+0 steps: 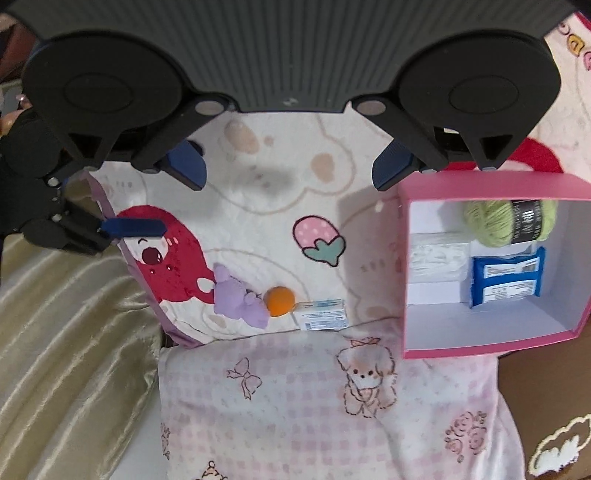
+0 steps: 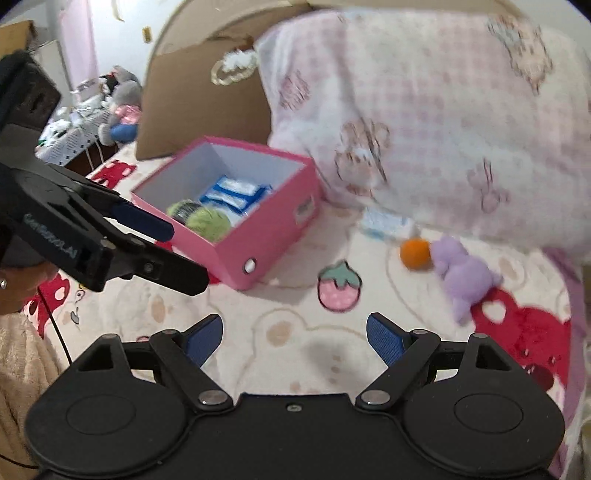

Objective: Organize objects
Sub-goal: 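Raise the right tool and move it toward the orange sponge, then close the right tool on the orange makeup sponge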

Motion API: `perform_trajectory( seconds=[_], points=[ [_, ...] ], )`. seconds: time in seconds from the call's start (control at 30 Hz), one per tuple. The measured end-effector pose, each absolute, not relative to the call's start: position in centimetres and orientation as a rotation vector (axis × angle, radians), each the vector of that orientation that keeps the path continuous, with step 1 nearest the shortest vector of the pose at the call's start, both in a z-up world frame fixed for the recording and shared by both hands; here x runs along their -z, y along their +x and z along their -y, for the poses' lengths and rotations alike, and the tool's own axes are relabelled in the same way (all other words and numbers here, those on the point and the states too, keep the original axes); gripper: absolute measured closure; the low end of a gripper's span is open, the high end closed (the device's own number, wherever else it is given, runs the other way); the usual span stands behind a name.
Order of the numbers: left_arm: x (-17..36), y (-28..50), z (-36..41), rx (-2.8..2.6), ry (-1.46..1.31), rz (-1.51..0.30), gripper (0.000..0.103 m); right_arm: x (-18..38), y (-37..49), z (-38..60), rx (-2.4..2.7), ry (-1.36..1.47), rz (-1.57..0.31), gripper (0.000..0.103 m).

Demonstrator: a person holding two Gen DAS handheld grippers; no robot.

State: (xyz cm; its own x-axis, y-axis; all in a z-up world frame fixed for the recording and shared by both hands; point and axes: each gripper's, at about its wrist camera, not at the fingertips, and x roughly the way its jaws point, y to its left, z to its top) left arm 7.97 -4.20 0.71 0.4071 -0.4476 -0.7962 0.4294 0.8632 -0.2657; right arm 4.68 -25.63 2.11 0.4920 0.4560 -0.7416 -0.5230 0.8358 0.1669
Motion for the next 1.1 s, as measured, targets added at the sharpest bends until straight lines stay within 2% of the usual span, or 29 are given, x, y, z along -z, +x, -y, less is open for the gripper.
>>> perform_trajectory(
  seconds=[0.17,0.47,0.73,0.87,0.93,1.1],
  points=[
    [0.6,9.4,5.9,0.546,-0.033,-1.007,0.005,-0.1,6.3,26.3,-0.562,-0.064,-0.89,0.015],
    [2.5,11.4,9.8,0.551,-0.016,-0.953,0.006,3.2,7.4,25.6,-0.488,-0.308,-0.741,0.015],
    [5.1,14.7,12.8,0.536,-0.035,-0.929,0.008,4.8,10.6,27.6,-0.482,-0.224,-0.704,0.019],
    [6.6,16.8,14.4,0.543,-0.097,-0.917,0.008,6.7,12.4,28.3,-0.467,-0.166,-0.692,0.025],
    [7.3,17.9,15.1,0.526,-0.117,-0.91,0.008,7.4,13.4,28.3,-0.463,-0.151,-0.71,0.031],
    [9.4,20.6,15.4,0.488,-0.213,-0.919,0.008,8.4,15.9,28.4,-0.447,-0.103,-0.742,0.032]
  ],
)
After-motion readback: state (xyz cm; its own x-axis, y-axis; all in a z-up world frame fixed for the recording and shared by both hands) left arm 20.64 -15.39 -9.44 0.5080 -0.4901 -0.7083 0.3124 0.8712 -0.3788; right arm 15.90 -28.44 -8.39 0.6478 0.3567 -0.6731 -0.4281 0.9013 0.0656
